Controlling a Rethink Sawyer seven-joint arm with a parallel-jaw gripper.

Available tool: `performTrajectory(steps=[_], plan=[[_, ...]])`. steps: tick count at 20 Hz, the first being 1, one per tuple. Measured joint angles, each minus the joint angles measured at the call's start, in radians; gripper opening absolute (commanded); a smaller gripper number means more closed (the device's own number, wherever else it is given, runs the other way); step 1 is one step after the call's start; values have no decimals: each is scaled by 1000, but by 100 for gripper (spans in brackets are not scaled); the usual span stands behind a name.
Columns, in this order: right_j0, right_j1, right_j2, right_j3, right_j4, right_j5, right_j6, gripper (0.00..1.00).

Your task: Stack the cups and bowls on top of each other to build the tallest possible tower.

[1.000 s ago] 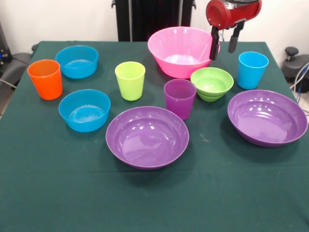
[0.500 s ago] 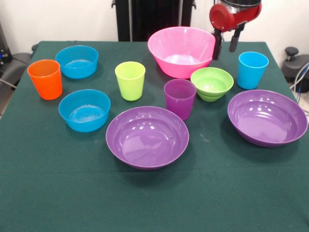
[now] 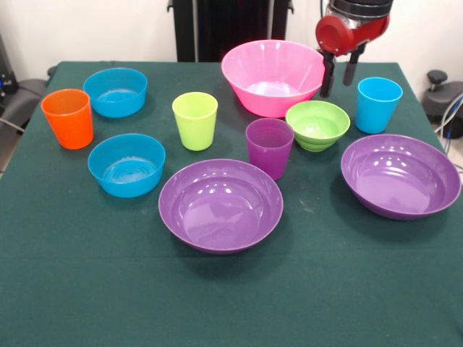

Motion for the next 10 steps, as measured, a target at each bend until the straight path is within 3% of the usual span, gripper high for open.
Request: performTrajectory(steps=[10], plan=[[31, 1, 0, 0, -74, -38, 0, 100]])
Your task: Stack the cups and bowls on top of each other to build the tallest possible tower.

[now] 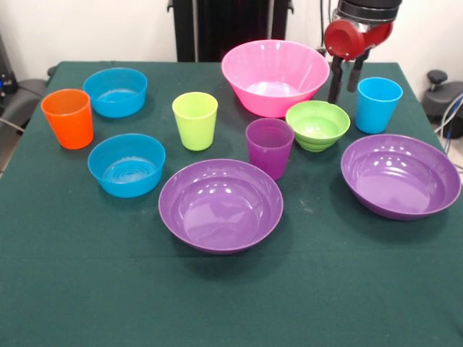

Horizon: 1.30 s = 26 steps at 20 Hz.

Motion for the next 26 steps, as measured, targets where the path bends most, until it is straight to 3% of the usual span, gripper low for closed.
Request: performTrajectory(steps=[26], plan=[[65, 24, -56, 0, -73, -21, 0, 100]])
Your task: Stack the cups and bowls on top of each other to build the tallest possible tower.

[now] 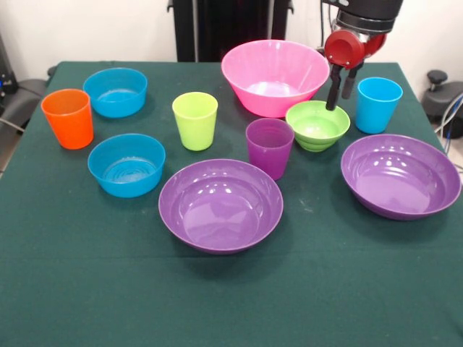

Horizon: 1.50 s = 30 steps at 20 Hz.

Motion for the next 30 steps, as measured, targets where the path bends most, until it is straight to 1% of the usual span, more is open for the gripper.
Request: performTrajectory(steps=[10, 17, 24, 30], plan=[[37, 0, -42, 0, -35, 0, 0, 100], [29, 0, -44, 0, -37, 0, 0, 100], [1, 0, -44, 0, -13, -14, 0, 100], [-10, 0, -44, 0, 25, -65, 0, 100]])
